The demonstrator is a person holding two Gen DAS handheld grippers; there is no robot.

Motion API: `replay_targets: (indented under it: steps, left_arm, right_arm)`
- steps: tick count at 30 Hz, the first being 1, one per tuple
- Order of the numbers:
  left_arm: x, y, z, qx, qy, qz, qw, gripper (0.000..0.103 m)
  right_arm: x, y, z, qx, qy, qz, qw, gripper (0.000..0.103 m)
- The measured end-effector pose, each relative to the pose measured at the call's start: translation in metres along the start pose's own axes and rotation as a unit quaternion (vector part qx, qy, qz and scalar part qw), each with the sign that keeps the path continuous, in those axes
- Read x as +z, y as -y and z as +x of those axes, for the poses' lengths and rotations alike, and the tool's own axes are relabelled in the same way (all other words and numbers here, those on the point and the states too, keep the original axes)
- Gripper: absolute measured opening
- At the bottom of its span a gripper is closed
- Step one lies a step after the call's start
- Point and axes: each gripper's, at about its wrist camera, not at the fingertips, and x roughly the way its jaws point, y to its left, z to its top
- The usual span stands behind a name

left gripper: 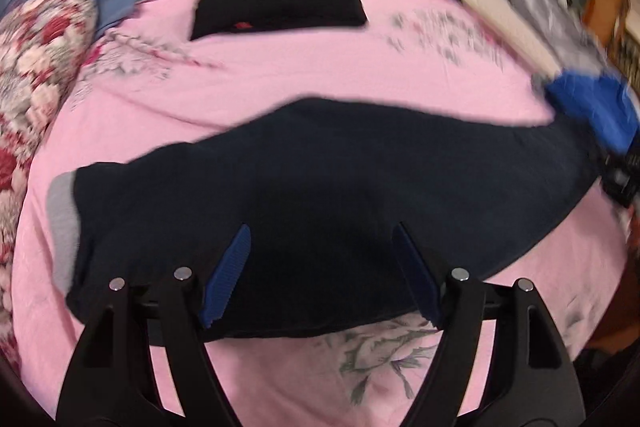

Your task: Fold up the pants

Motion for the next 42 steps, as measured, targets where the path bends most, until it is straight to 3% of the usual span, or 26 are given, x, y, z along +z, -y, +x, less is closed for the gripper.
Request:
replay_targets:
  steps: [2,5,9,13,18,23,25,29,31,32,33,34,35,37,39,42]
  left_arm:
    - [-0.008,0.010,0.024,0.024,-0.038,0.022,0.9987,0.076]
    - [-0.011,-0.003,0.017,0.001,-0.028,-0.005,0.9996,0.076]
    - [-0.011,-0.042,-0.014,0.008,0.017,-0.050,0.9986,0.076]
    - [-0.020,-0.078,-0.043,0.010,0.054,-0.092,0.9943,0.077]
    - [-0.039,-0.114,-0.073,0.014,0.082,-0.140,0.9867,0.078]
    - [-0.061,-0.138,-0.078,0.016,0.075,-0.179,0.9809,0.078]
    - [-0.067,-0.143,-0.078,0.015,0.070,-0.185,0.9801,0.078]
    - [-0.075,-0.148,-0.079,0.008,0.071,-0.195,0.9781,0.078]
    - [-0.076,-0.150,-0.079,-0.003,0.074,-0.206,0.9757,0.078]
    - [-0.076,-0.151,-0.078,-0.008,0.074,-0.211,0.9747,0.078]
    - [-0.076,-0.153,-0.077,-0.013,0.073,-0.218,0.9731,0.078]
    - [-0.077,-0.154,-0.076,-0.018,0.070,-0.224,0.9718,0.078]
    - [-0.078,-0.155,-0.075,-0.026,0.067,-0.232,0.9702,0.078]
    - [-0.080,-0.159,-0.075,-0.035,0.063,-0.247,0.9664,0.078]
    - [-0.082,-0.165,-0.076,-0.042,0.062,-0.267,0.9607,0.078]
    - [-0.087,-0.173,-0.076,-0.054,0.061,-0.296,0.9517,0.080]
  right_arm:
    - [0.001,0.002,0.001,-0.011,0.003,0.001,1.000,0.015]
    - [0.002,-0.011,-0.002,-0.010,0.007,-0.009,1.000,0.015]
    - [0.002,-0.049,-0.004,0.000,0.014,-0.055,0.998,0.015]
    - [-0.009,-0.112,0.019,0.002,-0.003,-0.148,0.989,0.015]
    - [-0.059,-0.189,0.094,0.026,-0.092,-0.261,0.961,0.015]
    - [-0.124,-0.215,0.185,-0.014,-0.188,-0.341,0.921,0.015]
    - [-0.134,-0.213,0.202,-0.031,-0.195,-0.350,0.916,0.016]
    - [-0.132,-0.222,0.195,-0.027,-0.182,-0.347,0.920,0.016]
    - [-0.140,-0.232,0.195,-0.034,-0.180,-0.372,0.910,0.016]
    - [-0.148,-0.234,0.197,-0.041,-0.186,-0.390,0.901,0.020]
    - [-0.163,-0.238,0.204,-0.059,-0.196,-0.427,0.881,0.025]
    - [-0.174,-0.240,0.207,-0.069,-0.200,-0.446,0.870,0.047]
    - [-0.183,-0.244,0.208,-0.065,-0.199,-0.458,0.864,0.064]
    - [-0.193,-0.253,0.205,-0.048,-0.204,-0.478,0.853,0.073]
    - [-0.192,-0.259,0.198,-0.014,-0.207,-0.471,0.857,0.074]
    - [-0.179,-0.261,0.197,0.050,-0.209,-0.426,0.879,0.077]
